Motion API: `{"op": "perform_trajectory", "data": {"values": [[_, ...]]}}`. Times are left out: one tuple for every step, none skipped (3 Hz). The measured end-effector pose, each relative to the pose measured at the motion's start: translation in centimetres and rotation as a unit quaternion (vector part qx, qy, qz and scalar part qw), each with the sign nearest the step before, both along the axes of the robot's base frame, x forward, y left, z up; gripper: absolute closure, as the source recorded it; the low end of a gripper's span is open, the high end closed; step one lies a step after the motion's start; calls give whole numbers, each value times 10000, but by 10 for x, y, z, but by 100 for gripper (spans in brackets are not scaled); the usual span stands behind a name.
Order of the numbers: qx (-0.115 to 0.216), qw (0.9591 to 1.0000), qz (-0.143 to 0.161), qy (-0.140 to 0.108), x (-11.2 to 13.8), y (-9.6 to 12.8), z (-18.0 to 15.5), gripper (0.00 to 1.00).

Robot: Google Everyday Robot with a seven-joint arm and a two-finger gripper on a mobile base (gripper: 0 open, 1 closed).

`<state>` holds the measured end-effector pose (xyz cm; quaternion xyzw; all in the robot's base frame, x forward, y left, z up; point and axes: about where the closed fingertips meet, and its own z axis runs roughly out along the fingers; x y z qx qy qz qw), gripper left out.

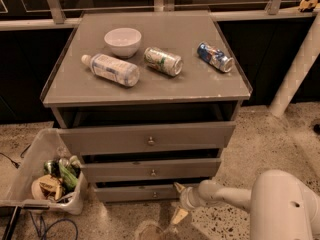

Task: Open bottom drawer

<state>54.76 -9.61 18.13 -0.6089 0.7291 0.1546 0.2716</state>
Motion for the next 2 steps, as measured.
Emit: {"op": "perform_trajectory", "data": {"values": [[-3, 10000, -27, -5, 0, -1, 0, 0], [-14, 9999, -110, -20, 4, -4, -3, 0]]}}
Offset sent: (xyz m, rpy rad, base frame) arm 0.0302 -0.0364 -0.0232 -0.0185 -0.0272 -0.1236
